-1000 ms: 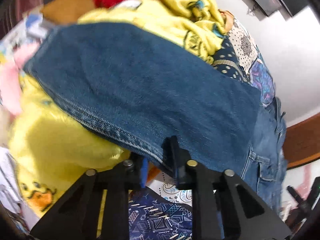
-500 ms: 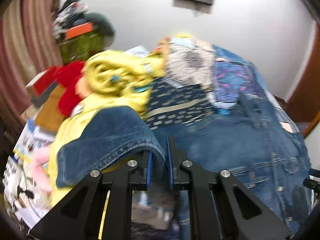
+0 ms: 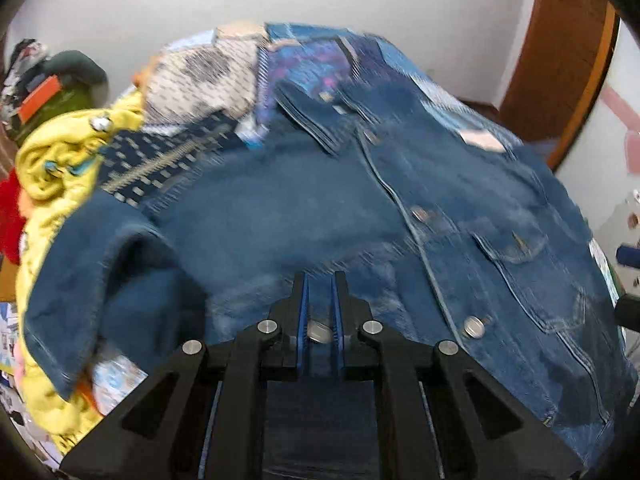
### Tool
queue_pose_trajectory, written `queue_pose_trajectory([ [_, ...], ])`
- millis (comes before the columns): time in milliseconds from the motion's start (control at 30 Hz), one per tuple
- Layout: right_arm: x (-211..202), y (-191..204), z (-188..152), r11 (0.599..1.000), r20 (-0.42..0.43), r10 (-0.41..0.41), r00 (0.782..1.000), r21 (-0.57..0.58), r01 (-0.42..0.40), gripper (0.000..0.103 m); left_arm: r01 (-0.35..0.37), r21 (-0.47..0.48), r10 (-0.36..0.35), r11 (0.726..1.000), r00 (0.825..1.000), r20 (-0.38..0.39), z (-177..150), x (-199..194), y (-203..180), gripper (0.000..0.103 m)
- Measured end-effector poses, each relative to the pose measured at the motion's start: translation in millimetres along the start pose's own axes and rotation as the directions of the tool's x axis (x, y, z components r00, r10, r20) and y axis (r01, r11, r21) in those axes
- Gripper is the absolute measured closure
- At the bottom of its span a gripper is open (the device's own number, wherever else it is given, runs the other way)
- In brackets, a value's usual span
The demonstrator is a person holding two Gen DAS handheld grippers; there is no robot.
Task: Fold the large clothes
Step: 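Grasp the jacket sleeve cuff with the left gripper and lift it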
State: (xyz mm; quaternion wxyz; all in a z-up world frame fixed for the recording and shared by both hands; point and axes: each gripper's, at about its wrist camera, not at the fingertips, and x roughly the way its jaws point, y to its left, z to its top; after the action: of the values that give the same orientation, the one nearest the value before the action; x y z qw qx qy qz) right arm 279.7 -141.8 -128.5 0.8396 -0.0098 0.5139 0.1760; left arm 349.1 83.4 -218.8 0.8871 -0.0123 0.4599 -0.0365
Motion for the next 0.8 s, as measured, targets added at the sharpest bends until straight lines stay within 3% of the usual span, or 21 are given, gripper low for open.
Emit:
queue_pose_trajectory([
  [133,-8.5,1.7,-3.5,0.999,0.028,-0.011,1.0,-0.03,0.012,0.0,0.05,-0.076,-0.051,0.996,0.999,-0.004,-5.6,-6.0,4.1,0.092],
  [200,-10.2,3.5,-4.9,0.998,0.039,-0.019,0.999,-0.051,0.021,0.0,0.065,-0.137,-0.065,0.988,0.998,0.006,-8.7,-15.8,17.8,0.087],
  [233,-9.9,5.0,-4.9,0.998,0.04,-0.022,0.999,-0.061,0.024,0.0,0.064,-0.167,-0.062,0.984,0.998,0.017,-10.6,-21.0,25.2,0.075],
  [267,-9.6,6.1,-5.9,0.997,0.04,-0.022,0.999,-0.067,0.025,0.0,0.052,-0.207,-0.045,0.977,0.998,0.035,-13.1,-29.6,39.7,0.056],
  [333,-6.3,10.3,-5.7,0.997,0.038,-0.018,0.999,-0.078,0.021,0.0,0.021,-0.267,-0.002,0.963,0.998,0.07,-20.2,-44.0,60.7,0.035],
  [433,-1.0,15.0,-6.3,0.997,0.028,-0.015,0.999,-0.081,0.017,0.0,-0.006,-0.384,0.045,0.923,0.995,0.093,-32.8,-58.1,105.7,0.029],
  [533,5.6,21.7,-6.2,0.997,0.013,-0.009,1.0,-0.081,0.01,0.0,0.021,-0.544,0.019,0.839,0.997,0.069,-55.4,-57.3,155.1,0.029],
  [567,7.3,24.0,-6.0,0.997,0.008,-0.007,1.0,-0.083,0.008,0.0,0.043,-0.607,-0.005,0.794,0.998,0.064,-66.4,-54.5,173.7,0.029],
  [733,12.8,40.2,-4.1,0.993,0.001,-0.009,1.0,-0.115,0.009,0.0,0.129,-0.782,-0.072,0.61,0.992,0.107,-110.9,-40.6,228.0,0.029],
  [800,14.5,45.3,-2.9,0.991,-0.001,-0.015,1.0,-0.13,0.015,0.0,0.158,-0.82,-0.094,0.549,0.987,0.127,-124.0,-33.2,242.3,0.029],
])
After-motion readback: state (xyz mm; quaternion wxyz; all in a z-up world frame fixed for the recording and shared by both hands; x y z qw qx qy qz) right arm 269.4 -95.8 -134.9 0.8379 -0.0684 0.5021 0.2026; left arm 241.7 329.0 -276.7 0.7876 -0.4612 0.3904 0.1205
